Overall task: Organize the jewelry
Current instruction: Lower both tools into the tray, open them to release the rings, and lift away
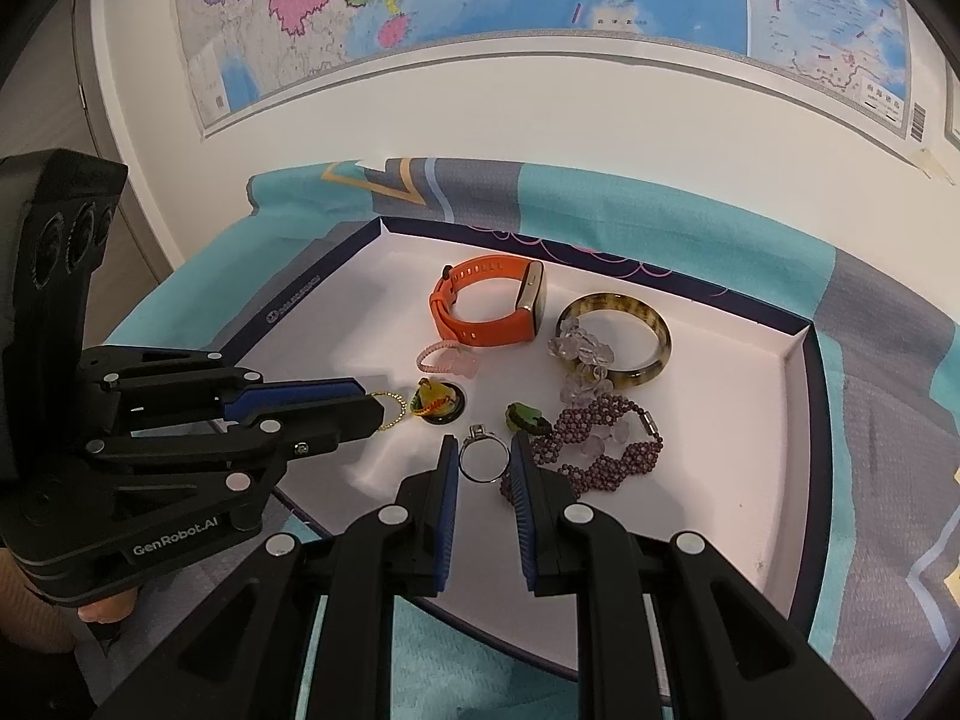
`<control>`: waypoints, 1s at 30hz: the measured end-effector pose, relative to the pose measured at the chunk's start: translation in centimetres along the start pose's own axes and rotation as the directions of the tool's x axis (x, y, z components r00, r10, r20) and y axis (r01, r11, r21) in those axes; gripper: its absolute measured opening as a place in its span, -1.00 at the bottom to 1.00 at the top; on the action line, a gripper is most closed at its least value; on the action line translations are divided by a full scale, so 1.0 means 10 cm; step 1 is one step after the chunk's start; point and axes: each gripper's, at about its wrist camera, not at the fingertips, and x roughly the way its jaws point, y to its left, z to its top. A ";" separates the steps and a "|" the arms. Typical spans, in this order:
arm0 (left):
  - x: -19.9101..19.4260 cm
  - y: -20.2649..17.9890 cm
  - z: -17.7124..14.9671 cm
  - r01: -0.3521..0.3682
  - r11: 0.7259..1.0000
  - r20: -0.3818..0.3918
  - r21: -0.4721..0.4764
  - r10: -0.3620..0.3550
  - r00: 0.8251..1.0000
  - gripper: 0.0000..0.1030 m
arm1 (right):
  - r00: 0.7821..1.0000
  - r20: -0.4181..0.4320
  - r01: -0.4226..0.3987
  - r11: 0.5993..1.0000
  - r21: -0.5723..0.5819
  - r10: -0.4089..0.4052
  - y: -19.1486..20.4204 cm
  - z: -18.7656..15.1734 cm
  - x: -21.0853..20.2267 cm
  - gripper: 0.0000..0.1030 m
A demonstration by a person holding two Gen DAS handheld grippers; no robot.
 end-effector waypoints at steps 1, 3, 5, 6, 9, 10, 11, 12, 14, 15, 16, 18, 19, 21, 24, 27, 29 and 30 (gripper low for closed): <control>0.01 0.01 0.00 0.000 1.000 -0.002 -0.003 0.000 1.000 -0.78 | 1.000 -0.001 0.000 1.000 0.000 0.000 0.00 0.00 0.00 -0.69; 0.02 0.02 0.00 0.005 1.000 -0.006 -0.009 -0.005 1.000 -0.78 | 1.000 -0.002 0.002 1.000 -0.001 -0.002 0.01 0.00 0.01 -0.69; 0.03 0.02 0.00 0.007 1.000 -0.010 -0.012 -0.007 1.000 -0.78 | 1.000 -0.004 0.005 1.000 -0.001 -0.005 0.01 0.00 0.02 -0.69; 0.04 0.02 0.00 0.008 1.000 -0.011 -0.013 -0.008 1.000 -0.77 | 1.000 -0.005 0.006 1.000 0.000 -0.006 0.01 0.01 0.03 -0.69; 0.06 0.02 0.00 0.014 1.000 -0.018 -0.013 -0.014 1.000 -0.77 | 1.000 -0.011 0.010 1.000 0.000 -0.010 0.01 0.01 0.05 -0.69; 0.06 0.01 0.00 0.015 1.000 -0.020 -0.013 -0.015 1.000 -0.77 | 1.000 -0.013 0.013 1.000 -0.001 -0.013 0.01 0.00 0.06 -0.69; 0.07 0.01 -0.01 0.015 1.000 -0.021 -0.012 -0.016 1.000 -0.77 | 1.000 -0.014 0.015 1.000 0.000 -0.015 0.00 0.00 0.07 -0.69; 0.08 0.00 -0.01 0.015 1.000 -0.023 -0.012 -0.015 1.000 -0.77 | 1.000 -0.015 0.016 1.000 0.001 -0.016 0.00 0.00 0.08 -0.69; 0.09 0.00 -0.01 0.017 1.000 -0.027 -0.011 -0.017 0.999 -0.77 | 1.000 -0.017 0.019 1.000 0.003 -0.019 0.00 0.00 0.09 -0.69; 0.09 0.00 -0.02 0.016 1.000 -0.027 -0.011 -0.016 0.999 -0.77 | 1.000 -0.018 0.021 1.000 0.005 -0.020 0.00 0.00 0.10 -0.69; 0.09 0.00 -0.02 0.015 1.000 -0.027 -0.010 -0.015 1.000 -0.77 | 1.000 -0.018 0.021 1.000 0.007 -0.021 -0.01 0.00 0.11 -0.69; 0.08 -0.01 -0.02 0.016 1.000 -0.025 -0.008 -0.016 1.000 -0.77 | 0.999 -0.019 0.026 1.000 0.011 -0.025 -0.01 0.00 0.12 -0.69; 0.08 -0.01 -0.03 0.013 1.000 -0.023 -0.008 -0.014 1.000 -0.74 | 0.999 -0.018 0.027 1.000 0.013 -0.027 -0.02 0.00 0.13 -0.69; 0.08 0.00 -0.03 0.023 1.000 -0.022 -0.014 -0.024 0.999 -0.67 | 1.000 -0.011 0.027 1.000 0.012 -0.026 -0.03 0.00 0.15 -0.69; 0.07 0.01 -0.05 0.022 1.000 -0.021 -0.015 -0.022 1.000 -0.61 | 1.000 -0.009 0.030 0.999 0.015 -0.030 -0.04 0.00 0.15 -0.69; 0.05 0.01 -0.06 0.018 1.000 -0.013 -0.016 -0.019 1.000 -0.47 | 1.000 -0.004 0.031 0.999 0.019 -0.031 -0.04 0.00 0.15 -0.67; 0.01 0.01 -0.07 0.019 1.000 0.000 -0.019 -0.019 1.000 -0.34 | 1.000 -0.001 0.031 0.999 0.022 -0.031 -0.05 -0.01 0.13 -0.65; -0.01 0.02 -0.07 0.016 1.000 0.008 -0.020 -0.016 1.000 -0.29 | 0.999 0.000 0.033 0.999 0.023 -0.033 -0.05 -0.02 0.12 -0.61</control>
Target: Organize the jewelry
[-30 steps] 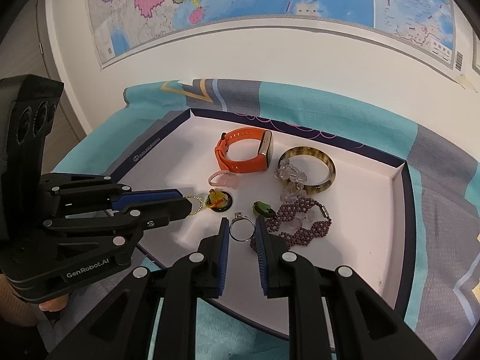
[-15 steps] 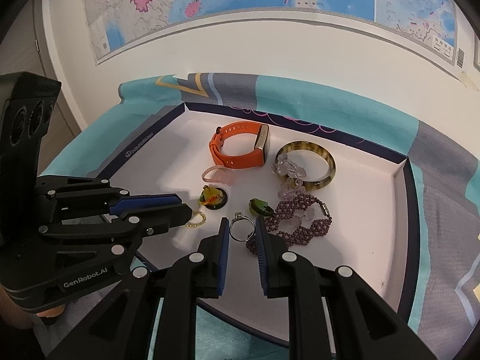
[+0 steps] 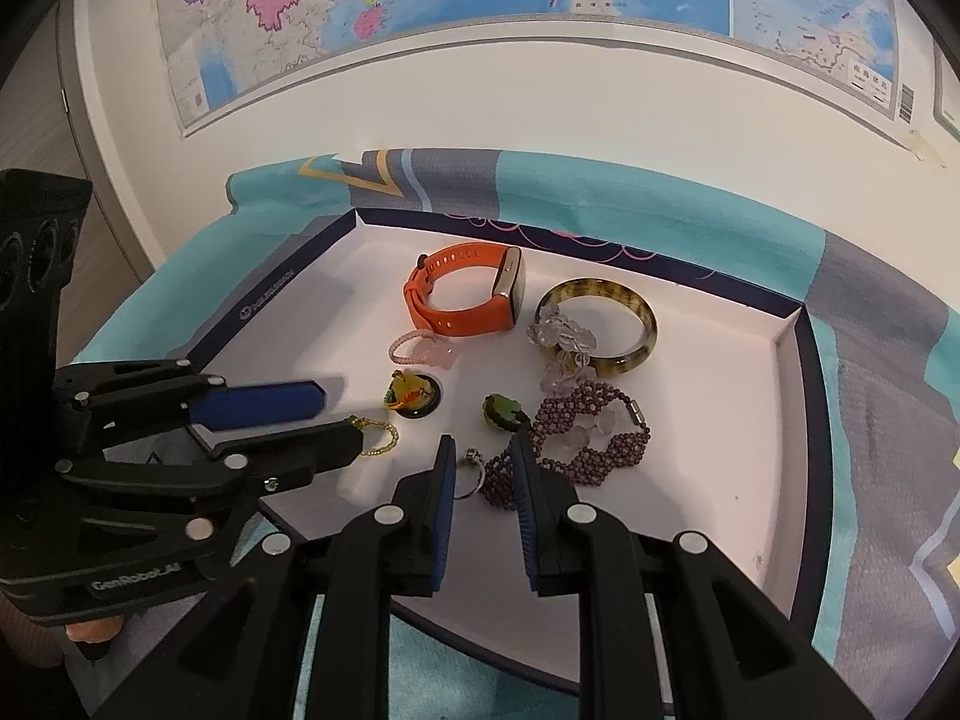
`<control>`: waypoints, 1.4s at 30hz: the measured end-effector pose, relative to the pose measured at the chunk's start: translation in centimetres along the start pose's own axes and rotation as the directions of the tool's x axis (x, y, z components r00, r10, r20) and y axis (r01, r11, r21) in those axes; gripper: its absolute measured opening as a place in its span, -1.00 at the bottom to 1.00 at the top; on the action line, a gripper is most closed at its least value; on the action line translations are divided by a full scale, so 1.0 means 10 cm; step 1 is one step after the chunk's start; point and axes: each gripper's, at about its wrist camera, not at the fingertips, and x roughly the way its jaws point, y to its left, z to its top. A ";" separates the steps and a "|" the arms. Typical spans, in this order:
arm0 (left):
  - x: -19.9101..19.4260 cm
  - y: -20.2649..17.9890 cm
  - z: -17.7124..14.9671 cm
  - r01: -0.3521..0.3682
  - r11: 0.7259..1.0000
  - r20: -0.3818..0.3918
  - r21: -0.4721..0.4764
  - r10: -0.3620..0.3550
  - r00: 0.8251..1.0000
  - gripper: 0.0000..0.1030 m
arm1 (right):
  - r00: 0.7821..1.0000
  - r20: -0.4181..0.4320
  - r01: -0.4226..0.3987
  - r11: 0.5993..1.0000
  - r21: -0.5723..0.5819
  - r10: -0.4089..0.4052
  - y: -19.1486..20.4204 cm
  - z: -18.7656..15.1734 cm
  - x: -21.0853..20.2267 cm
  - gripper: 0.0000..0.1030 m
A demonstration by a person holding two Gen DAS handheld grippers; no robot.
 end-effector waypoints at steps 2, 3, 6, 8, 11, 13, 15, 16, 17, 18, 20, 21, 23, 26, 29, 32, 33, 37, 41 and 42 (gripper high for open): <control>-0.05 0.01 0.00 -0.015 1.000 0.019 -0.001 0.015 1.000 -0.13 | 1.000 0.007 0.004 1.000 0.001 -0.004 0.00 -0.01 -0.02 -0.53; -0.08 0.01 -0.01 -0.023 1.000 0.026 -0.001 0.023 0.999 -0.13 | 1.000 0.011 0.004 1.000 0.001 -0.004 0.00 -0.01 -0.05 -0.53; -0.15 0.02 -0.02 -0.024 1.000 0.043 -0.005 0.024 0.999 0.01 | 0.999 0.031 0.010 1.000 -0.001 -0.010 0.01 -0.03 -0.12 -0.41; -0.23 0.01 -0.05 -0.025 1.000 0.059 -0.004 0.025 0.998 0.13 | 0.999 0.050 0.022 1.000 0.003 -0.022 0.01 -0.06 -0.18 -0.08; -0.33 -0.01 -0.10 -0.057 0.998 0.086 0.010 0.056 0.995 0.44 | 0.997 0.071 0.034 0.999 0.008 -0.034 0.03 -0.10 -0.28 0.15; -0.40 -0.02 -0.14 -0.075 0.997 0.107 0.010 0.074 0.992 0.64 | 0.996 0.081 0.041 0.999 0.011 -0.042 0.03 -0.15 -0.34 0.34; -0.49 -0.04 -0.18 -0.086 0.996 0.129 0.011 0.084 0.988 0.80 | 0.994 0.087 0.061 0.998 0.009 -0.062 0.05 -0.20 -0.38 0.54; -0.52 -0.05 -0.19 -0.093 0.996 0.138 0.012 0.090 0.986 0.90 | 0.993 0.091 0.072 0.997 0.006 -0.072 0.05 -0.22 -0.41 0.60; -0.56 -0.06 -0.21 -0.100 0.995 0.145 0.011 0.097 0.985 0.89 | 0.992 0.094 0.080 0.997 0.007 -0.080 0.05 -0.25 -0.43 0.60; -0.59 -0.07 -0.23 -0.108 0.994 0.151 0.010 0.105 0.983 0.89 | 0.992 0.094 0.084 0.996 0.010 -0.084 0.05 -0.28 -0.46 0.61; -0.66 -0.09 -0.28 -0.119 0.993 0.162 0.006 0.116 0.980 0.89 | 0.990 0.098 0.097 0.995 0.015 -0.098 0.06 -0.34 -0.51 0.73; -0.69 -0.09 -0.29 -0.126 0.992 0.167 0.002 0.124 0.978 0.89 | 0.989 0.103 0.102 0.995 0.020 -0.104 0.06 -0.37 -0.54 0.77; -0.74 -0.09 -0.33 -0.140 0.990 0.176 -0.011 0.140 0.974 0.89 | 0.988 0.110 0.103 0.994 0.028 -0.105 0.08 -0.41 -0.58 0.83; -0.77 -0.08 -0.38 -0.151 0.988 0.170 -0.033 0.155 0.973 0.89 | 0.988 0.106 0.111 0.993 0.029 -0.114 0.12 -0.50 -0.63 0.87; -0.80 -0.07 -0.44 -0.183 0.982 0.165 -0.053 0.189 0.968 0.89 | 0.988 0.106 0.106 0.994 0.032 -0.109 0.17 -0.58 -0.68 0.87; -0.84 -0.05 -0.51 -0.195 0.978 0.155 -0.067 0.204 0.967 0.89 | 0.988 0.108 0.104 0.994 0.030 -0.107 0.22 -0.64 -0.71 0.87; -0.84 -0.05 -0.53 -0.196 0.978 0.147 -0.072 0.204 0.968 0.89 | 0.988 0.111 0.105 0.994 0.029 -0.108 0.24 -0.66 -0.73 0.87; -0.86 -0.03 -0.61 -0.208 0.973 0.121 -0.098 0.219 0.968 0.89 | 0.988 0.113 0.099 0.995 0.031 -0.102 0.29 -0.72 -0.75 0.87; -0.88 -0.03 -0.68 -0.218 0.970 0.111 -0.109 0.229 0.967 0.89 | 0.990 0.108 0.087 0.996 0.029 -0.090 0.34 -0.76 -0.76 0.87; -0.89 -0.04 -0.69 -0.220 0.970 0.111 -0.109 0.231 0.967 0.89 | 0.990 0.108 0.085 0.996 0.028 -0.087 0.35 -0.77 -0.76 0.87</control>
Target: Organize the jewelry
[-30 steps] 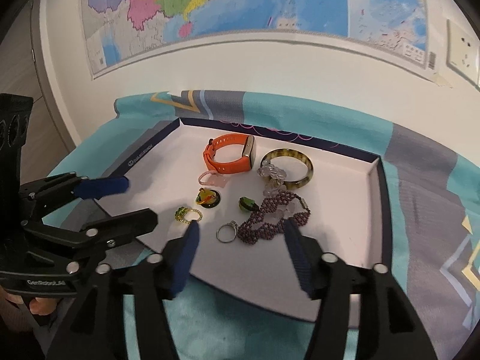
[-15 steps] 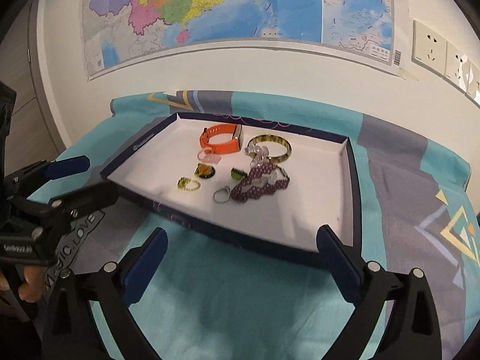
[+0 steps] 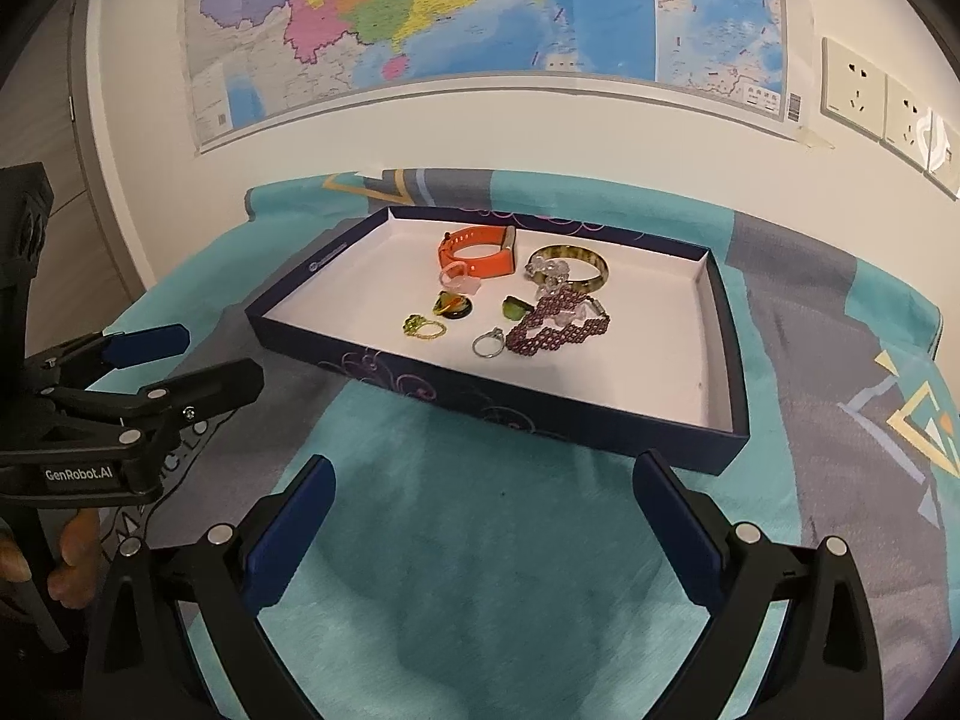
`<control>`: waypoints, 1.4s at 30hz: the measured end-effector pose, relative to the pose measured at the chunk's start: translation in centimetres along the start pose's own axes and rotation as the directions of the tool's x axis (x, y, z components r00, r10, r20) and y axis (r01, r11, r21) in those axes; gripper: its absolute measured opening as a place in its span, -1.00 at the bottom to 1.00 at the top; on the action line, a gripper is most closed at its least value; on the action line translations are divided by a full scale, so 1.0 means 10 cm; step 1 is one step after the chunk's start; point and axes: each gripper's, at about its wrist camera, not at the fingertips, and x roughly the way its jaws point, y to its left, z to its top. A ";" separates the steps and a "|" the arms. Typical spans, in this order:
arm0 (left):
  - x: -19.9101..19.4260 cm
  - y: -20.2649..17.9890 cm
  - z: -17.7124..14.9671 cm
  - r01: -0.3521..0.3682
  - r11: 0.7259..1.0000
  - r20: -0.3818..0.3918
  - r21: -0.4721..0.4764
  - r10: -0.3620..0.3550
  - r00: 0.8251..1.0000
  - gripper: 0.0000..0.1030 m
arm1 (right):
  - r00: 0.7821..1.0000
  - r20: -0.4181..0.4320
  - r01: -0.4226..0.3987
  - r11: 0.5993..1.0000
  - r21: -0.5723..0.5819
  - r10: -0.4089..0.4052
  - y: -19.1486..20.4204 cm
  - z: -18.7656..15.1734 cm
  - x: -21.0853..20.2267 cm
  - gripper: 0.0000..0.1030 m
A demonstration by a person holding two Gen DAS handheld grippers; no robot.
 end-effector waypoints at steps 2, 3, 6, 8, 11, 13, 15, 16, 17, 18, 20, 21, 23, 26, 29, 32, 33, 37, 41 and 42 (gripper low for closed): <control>-0.02 -0.01 -0.02 -0.001 1.000 -0.001 0.000 0.001 1.000 0.89 | 1.000 0.000 -0.003 1.000 0.001 0.003 0.01 -0.01 -0.02 0.87; -0.02 -0.02 -0.01 -0.001 1.000 -0.002 0.000 0.001 1.000 0.89 | 1.000 0.002 -0.005 1.000 0.002 0.005 0.01 -0.02 -0.02 0.87; -0.03 -0.03 -0.02 -0.003 1.000 -0.006 0.002 0.003 1.000 0.89 | 1.000 -0.002 -0.006 1.000 0.005 0.006 0.02 -0.04 -0.03 0.87; -0.04 -0.04 -0.03 -0.005 1.000 -0.005 0.003 0.005 1.000 0.89 | 1.000 -0.005 -0.010 1.000 0.006 0.010 0.03 -0.05 -0.04 0.87; -0.04 -0.05 -0.03 -0.006 1.000 -0.005 0.008 0.006 1.000 0.89 | 1.000 -0.007 -0.010 1.000 0.008 0.010 0.02 -0.06 -0.04 0.87; -0.04 -0.06 -0.04 -0.007 1.000 -0.007 0.010 0.007 1.000 0.89 | 1.000 -0.009 -0.008 1.000 0.009 0.008 0.02 -0.06 -0.04 0.87; -0.05 -0.06 -0.04 -0.008 1.000 -0.007 0.010 0.008 1.000 0.89 | 1.000 -0.009 -0.009 1.000 0.010 0.009 0.02 -0.07 -0.05 0.87; -0.05 -0.06 -0.04 -0.010 1.000 -0.007 0.011 0.010 1.000 0.89 | 1.000 -0.008 -0.007 1.000 0.011 0.007 0.01 -0.07 -0.05 0.87; -0.06 -0.07 -0.04 -0.013 1.000 -0.006 0.013 0.013 1.000 0.89 | 1.000 -0.007 -0.006 1.000 0.012 0.006 0.01 -0.07 -0.06 0.87; -0.06 -0.07 -0.04 -0.019 1.000 -0.004 0.015 0.019 1.000 0.89 | 1.000 -0.007 -0.008 1.000 0.015 0.008 0.01 -0.07 -0.06 0.87; -0.07 -0.07 -0.04 -0.021 1.000 -0.002 0.017 0.021 1.000 0.89 | 1.000 -0.004 -0.005 1.000 0.019 0.005 0.00 -0.07 -0.07 0.87; -0.07 -0.08 -0.04 -0.021 1.000 -0.002 0.018 0.021 1.000 0.89 | 1.000 -0.004 -0.006 1.000 0.020 0.006 -0.01 -0.07 -0.07 0.87; -0.08 -0.08 -0.04 -0.022 1.000 -0.001 0.019 0.022 1.000 0.89 | 1.000 -0.003 -0.007 1.000 0.023 0.007 -0.01 -0.08 -0.07 0.87; -0.08 -0.08 -0.04 -0.024 0.999 -0.001 0.023 0.024 1.000 0.89 | 1.000 -0.003 -0.007 1.000 0.024 0.007 -0.02 -0.08 -0.07 0.87; -0.07 -0.09 -0.04 -0.024 0.999 -0.002 0.024 0.024 1.000 0.89 | 1.000 -0.006 -0.009 1.000 0.028 0.009 -0.02 -0.08 -0.07 0.87; -0.07 -0.09 -0.04 -0.024 0.999 -0.004 0.024 0.024 1.000 0.89 | 1.000 -0.006 -0.010 1.000 0.030 0.010 -0.03 -0.09 -0.07 0.87; -0.07 -0.09 -0.04 -0.024 0.999 -0.003 0.024 0.024 1.000 0.89 | 1.000 -0.006 -0.009 1.000 0.030 0.010 -0.03 -0.09 -0.07 0.87; -0.07 -0.10 -0.04 -0.023 0.999 -0.008 0.026 0.024 1.000 0.89 | 1.000 -0.008 -0.008 0.999 0.031 0.009 -0.03 -0.10 -0.06 0.87; -0.05 -0.12 -0.04 -0.022 0.999 -0.017 0.030 0.023 1.000 0.89 | 1.000 -0.009 -0.009 0.999 0.030 0.009 -0.03 -0.10 -0.07 0.87; -0.05 -0.12 -0.05 -0.023 0.999 -0.015 0.030 0.023 1.000 0.89 | 1.000 -0.010 -0.009 0.999 0.031 0.009 -0.03 -0.10 -0.06 0.87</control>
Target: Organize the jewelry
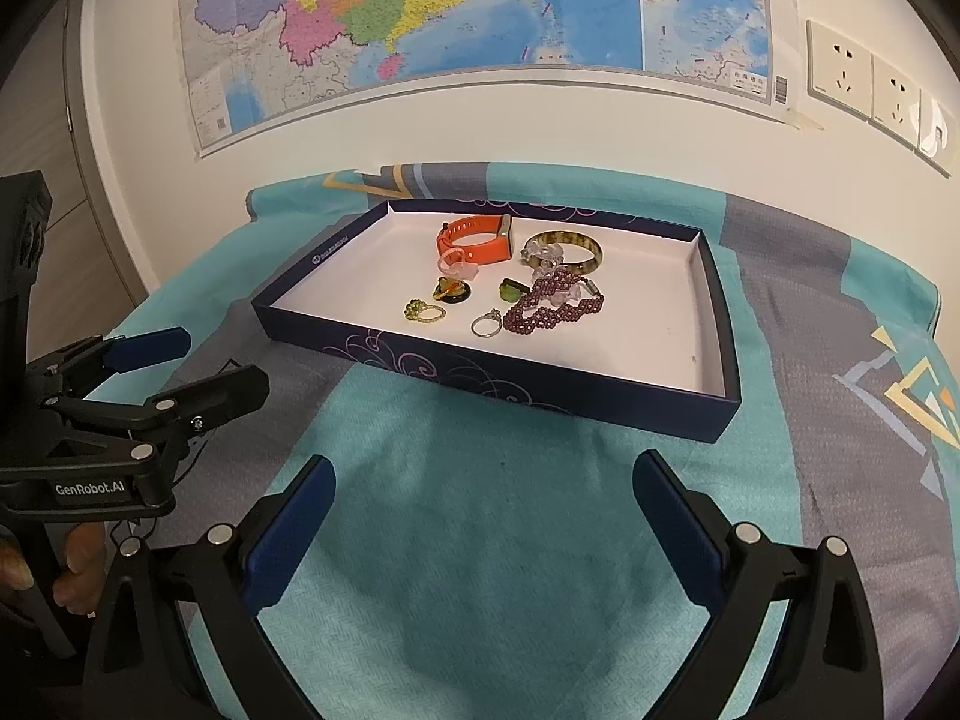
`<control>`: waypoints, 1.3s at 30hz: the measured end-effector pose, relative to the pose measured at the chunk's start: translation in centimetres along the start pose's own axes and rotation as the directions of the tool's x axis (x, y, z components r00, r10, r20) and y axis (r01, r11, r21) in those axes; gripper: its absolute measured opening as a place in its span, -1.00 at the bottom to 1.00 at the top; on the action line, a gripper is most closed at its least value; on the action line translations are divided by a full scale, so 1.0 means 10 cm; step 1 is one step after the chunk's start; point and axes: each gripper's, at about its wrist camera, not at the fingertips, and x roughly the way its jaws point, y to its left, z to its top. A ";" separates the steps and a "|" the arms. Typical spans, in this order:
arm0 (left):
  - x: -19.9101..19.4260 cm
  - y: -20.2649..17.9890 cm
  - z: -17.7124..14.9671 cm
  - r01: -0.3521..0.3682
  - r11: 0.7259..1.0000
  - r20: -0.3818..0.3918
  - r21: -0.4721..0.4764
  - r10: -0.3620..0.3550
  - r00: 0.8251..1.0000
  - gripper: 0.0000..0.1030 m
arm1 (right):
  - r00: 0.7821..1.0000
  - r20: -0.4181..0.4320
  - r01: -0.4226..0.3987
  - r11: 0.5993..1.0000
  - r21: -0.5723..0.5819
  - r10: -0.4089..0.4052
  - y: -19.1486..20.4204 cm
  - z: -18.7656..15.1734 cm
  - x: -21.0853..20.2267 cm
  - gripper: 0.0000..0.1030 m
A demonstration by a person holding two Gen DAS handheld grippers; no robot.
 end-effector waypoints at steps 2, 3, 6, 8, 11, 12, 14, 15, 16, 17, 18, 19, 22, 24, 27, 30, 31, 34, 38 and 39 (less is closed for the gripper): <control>0.00 0.00 0.00 -0.003 1.000 0.000 -0.002 0.003 1.000 0.89 | 1.000 -0.001 0.001 1.000 0.002 -0.001 0.00 0.00 0.00 0.87; 0.01 0.00 0.00 -0.005 1.000 -0.001 -0.002 0.005 1.000 0.89 | 1.000 -0.001 0.000 1.000 0.003 0.000 0.00 0.00 0.00 0.87; 0.01 -0.01 -0.01 -0.008 1.000 -0.003 -0.001 0.008 1.000 0.89 | 1.000 -0.002 0.000 1.000 0.006 0.000 -0.01 0.00 0.00 0.87; 0.01 -0.01 0.00 -0.007 1.000 -0.004 0.000 0.007 1.000 0.89 | 1.000 -0.002 0.000 1.000 0.009 0.000 -0.01 0.00 0.00 0.87; 0.01 -0.02 -0.01 -0.006 1.000 -0.003 0.001 0.006 1.000 0.89 | 1.000 -0.004 0.000 1.000 0.011 0.000 -0.01 0.00 0.00 0.87; 0.01 -0.01 -0.01 -0.006 1.000 -0.003 0.001 0.006 1.000 0.89 | 1.000 -0.005 0.000 1.000 0.012 0.000 -0.01 0.00 0.00 0.87; 0.01 -0.02 -0.01 -0.004 1.000 -0.004 0.003 0.004 1.000 0.89 | 1.000 -0.004 0.000 1.000 0.013 0.000 -0.02 0.00 0.00 0.87; 0.01 -0.02 -0.02 -0.003 1.000 -0.005 0.003 0.003 1.000 0.89 | 1.000 -0.004 -0.001 1.000 0.013 0.001 -0.02 0.00 0.00 0.87; 0.01 -0.02 -0.02 -0.001 1.000 -0.006 0.004 0.001 1.000 0.89 | 1.000 -0.005 -0.001 1.000 0.014 0.001 -0.02 0.00 0.00 0.87; 0.01 -0.03 -0.02 -0.001 1.000 -0.007 0.004 0.001 1.000 0.89 | 1.000 -0.007 -0.001 1.000 0.013 0.001 -0.02 0.00 0.01 0.87; 0.01 -0.03 -0.02 -0.002 1.000 -0.006 0.005 0.002 1.000 0.89 | 1.000 -0.007 -0.001 1.000 0.013 0.001 -0.02 0.00 0.01 0.87; 0.01 -0.03 -0.02 -0.001 1.000 -0.006 0.004 0.001 1.000 0.89 | 1.000 -0.007 -0.001 1.000 0.013 0.001 -0.02 0.00 0.00 0.87; 0.02 -0.03 -0.02 -0.001 1.000 -0.005 0.004 0.001 1.000 0.89 | 1.000 -0.006 -0.002 1.000 0.014 0.002 -0.02 0.00 0.00 0.87; 0.02 -0.03 -0.02 0.001 1.000 -0.008 0.003 -0.001 1.000 0.89 | 1.000 -0.008 -0.001 1.000 0.015 0.001 -0.02 0.00 0.00 0.87; 0.02 -0.04 -0.02 0.000 1.000 -0.008 0.005 0.000 1.000 0.89 | 1.000 -0.007 -0.002 1.000 0.016 0.002 -0.02 -0.01 0.00 0.87; 0.02 -0.04 -0.02 -0.001 1.000 -0.008 0.006 0.001 1.000 0.89 | 1.000 -0.008 -0.003 1.000 0.017 0.003 -0.03 -0.01 0.00 0.87; 0.02 -0.04 -0.02 -0.001 1.000 -0.008 0.006 0.001 1.000 0.89 | 1.000 -0.008 -0.002 1.000 0.017 0.002 -0.03 -0.01 0.00 0.87; 0.02 -0.04 -0.02 -0.002 1.000 -0.008 0.006 0.002 1.000 0.89 | 1.000 -0.009 -0.002 1.000 0.017 0.002 -0.03 -0.01 0.00 0.87; 0.01 -0.05 -0.03 -0.001 1.000 -0.008 0.008 0.001 1.000 0.89 | 1.000 -0.008 -0.002 1.000 0.018 0.002 -0.03 -0.01 0.00 0.87; 0.02 -0.05 -0.03 0.000 1.000 -0.008 0.008 0.000 1.000 0.89 | 1.000 -0.008 -0.003 1.000 0.018 0.003 -0.03 -0.01 0.00 0.87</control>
